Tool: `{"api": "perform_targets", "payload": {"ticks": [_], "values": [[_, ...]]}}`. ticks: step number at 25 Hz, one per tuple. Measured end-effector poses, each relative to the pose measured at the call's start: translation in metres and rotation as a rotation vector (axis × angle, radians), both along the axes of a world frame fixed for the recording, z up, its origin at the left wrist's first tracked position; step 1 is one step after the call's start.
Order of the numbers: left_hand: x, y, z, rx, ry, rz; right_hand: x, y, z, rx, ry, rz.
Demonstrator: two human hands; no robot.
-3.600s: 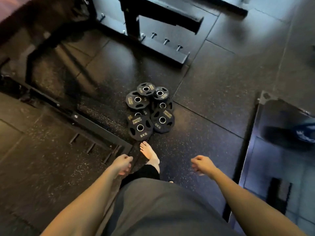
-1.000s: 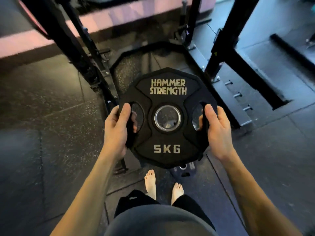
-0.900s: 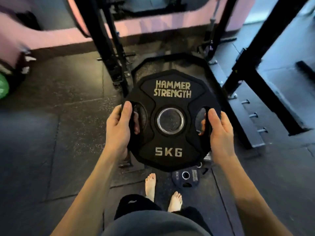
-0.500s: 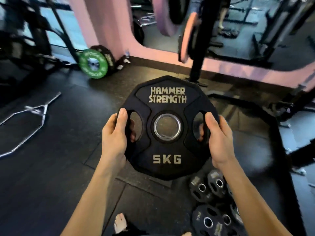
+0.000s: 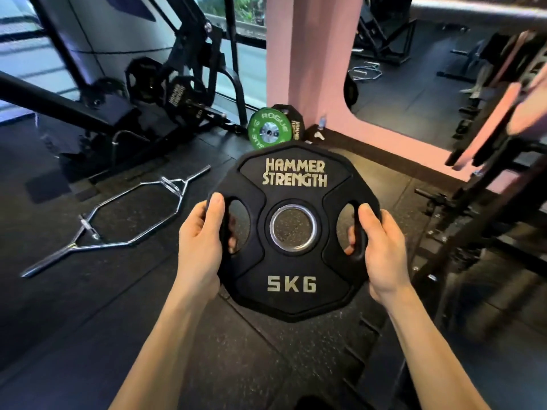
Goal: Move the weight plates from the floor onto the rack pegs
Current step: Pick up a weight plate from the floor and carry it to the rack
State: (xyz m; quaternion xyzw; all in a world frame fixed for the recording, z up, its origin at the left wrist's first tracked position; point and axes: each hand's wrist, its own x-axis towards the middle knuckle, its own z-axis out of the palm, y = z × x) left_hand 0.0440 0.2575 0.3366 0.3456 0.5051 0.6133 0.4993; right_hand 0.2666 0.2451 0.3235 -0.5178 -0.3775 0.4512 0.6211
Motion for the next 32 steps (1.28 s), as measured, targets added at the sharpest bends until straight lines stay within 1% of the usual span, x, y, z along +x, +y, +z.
{"api": "perform_targets", "payload": {"ticks": [7, 14, 17, 22, 23, 25, 29, 32], "values": [[-0.061, 0.167, -0.008, 0.05, -0.011, 0.057, -0.059, 0.182, -0.008, 0.048, -0.042, 0.1], [-0.078, 0.36, 0.011, 0.051, 0.013, 0.05, -0.076, 0.374, 0.007, 0.032, -0.071, 0.061], [-0.08, 0.442, 0.011, 0.067, 0.03, 0.008, -0.076, 0.447, 0.008, 0.003, -0.099, 0.014], [-0.083, 0.611, 0.003, 0.12, 0.103, -0.096, -0.082, 0.587, 0.002, -0.001, -0.104, -0.132], [-0.082, 0.644, 0.005, 0.118, 0.1, -0.126, -0.081, 0.615, 0.002, -0.009, -0.095, -0.167], [-0.078, 0.702, 0.014, 0.13, 0.063, -0.206, -0.079, 0.663, 0.006, 0.041, -0.031, -0.218], [-0.062, 0.831, 0.025, 0.134, 0.045, -0.333, -0.071, 0.769, 0.017, 0.08, -0.036, -0.348], [-0.039, 0.919, 0.021, 0.146, 0.039, -0.395, -0.051, 0.844, 0.016, 0.118, -0.012, -0.373]]}}
